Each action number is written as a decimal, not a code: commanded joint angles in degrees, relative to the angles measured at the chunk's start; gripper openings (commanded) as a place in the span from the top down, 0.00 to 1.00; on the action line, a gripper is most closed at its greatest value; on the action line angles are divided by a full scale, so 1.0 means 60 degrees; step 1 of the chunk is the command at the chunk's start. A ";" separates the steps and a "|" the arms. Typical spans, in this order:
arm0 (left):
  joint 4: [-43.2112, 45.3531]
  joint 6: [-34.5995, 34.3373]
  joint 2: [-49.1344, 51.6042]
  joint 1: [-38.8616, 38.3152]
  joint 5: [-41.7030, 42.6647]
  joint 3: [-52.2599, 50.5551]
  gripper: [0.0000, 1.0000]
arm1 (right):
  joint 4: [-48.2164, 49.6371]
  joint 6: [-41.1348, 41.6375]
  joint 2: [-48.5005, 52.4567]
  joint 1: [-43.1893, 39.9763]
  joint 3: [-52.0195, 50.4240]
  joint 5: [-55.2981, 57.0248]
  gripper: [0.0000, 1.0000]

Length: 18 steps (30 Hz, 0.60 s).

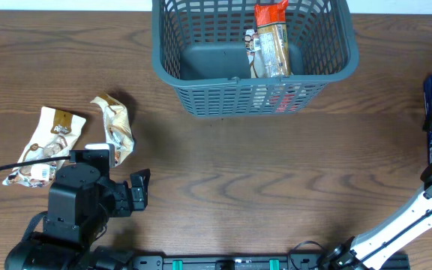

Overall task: Pack container
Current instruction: 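Grasp the blue tissue pack with the right gripper and lift it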

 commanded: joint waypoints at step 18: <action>-0.0025 0.0127 -0.0004 0.0044 -0.0076 0.0069 0.01 | 0.0594 -0.0299 0.0040 -0.0437 -0.1373 -0.0007 0.25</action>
